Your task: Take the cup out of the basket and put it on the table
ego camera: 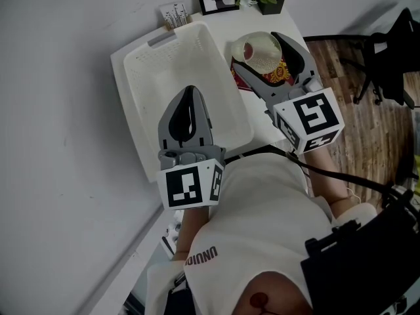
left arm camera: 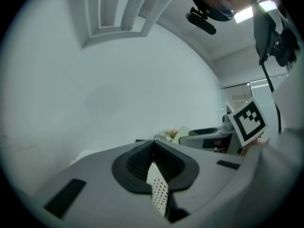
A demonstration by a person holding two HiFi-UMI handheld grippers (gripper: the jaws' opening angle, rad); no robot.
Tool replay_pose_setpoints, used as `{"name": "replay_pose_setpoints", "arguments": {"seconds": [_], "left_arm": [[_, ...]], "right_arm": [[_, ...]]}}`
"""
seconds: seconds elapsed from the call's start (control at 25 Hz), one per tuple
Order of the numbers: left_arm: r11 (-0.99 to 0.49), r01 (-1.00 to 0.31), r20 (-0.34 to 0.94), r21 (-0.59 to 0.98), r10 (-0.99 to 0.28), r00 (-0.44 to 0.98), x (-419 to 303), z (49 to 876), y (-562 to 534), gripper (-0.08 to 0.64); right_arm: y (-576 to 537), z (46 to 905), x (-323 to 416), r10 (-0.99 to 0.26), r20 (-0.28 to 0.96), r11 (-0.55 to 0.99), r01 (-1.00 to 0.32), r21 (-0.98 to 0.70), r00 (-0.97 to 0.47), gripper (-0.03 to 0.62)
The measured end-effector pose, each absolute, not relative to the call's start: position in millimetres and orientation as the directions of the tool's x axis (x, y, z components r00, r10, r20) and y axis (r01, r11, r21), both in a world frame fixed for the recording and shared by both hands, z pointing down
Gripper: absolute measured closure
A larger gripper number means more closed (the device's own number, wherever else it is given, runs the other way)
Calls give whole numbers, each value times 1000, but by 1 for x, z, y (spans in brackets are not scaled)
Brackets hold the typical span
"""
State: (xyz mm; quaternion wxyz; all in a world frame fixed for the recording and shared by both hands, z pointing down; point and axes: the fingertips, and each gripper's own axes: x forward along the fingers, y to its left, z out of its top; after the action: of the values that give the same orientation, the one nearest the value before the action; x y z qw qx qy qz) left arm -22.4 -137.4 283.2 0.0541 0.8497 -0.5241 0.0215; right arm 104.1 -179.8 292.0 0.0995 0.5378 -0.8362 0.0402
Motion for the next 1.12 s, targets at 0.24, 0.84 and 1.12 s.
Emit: {"name": "replay_pose_setpoints", "arguments": {"seconds": [0.24,0.84,1.12], "left_arm": [[-457,-887,92,65,-883,461,-19,283,-139,545],[-460,-886,87,55,-882,463,-16,282,-137,545],[-453,-890,84,56,-886,456,-16,282,-136,545]], "right_arm": [[-178,294,113,-900,206,398,-917,24,-385,190],[-174,290,121,-903,161,396,-917,-56,-399,192],[-173,288,119,-900,152,406,-913,-51,-409,192]]}}
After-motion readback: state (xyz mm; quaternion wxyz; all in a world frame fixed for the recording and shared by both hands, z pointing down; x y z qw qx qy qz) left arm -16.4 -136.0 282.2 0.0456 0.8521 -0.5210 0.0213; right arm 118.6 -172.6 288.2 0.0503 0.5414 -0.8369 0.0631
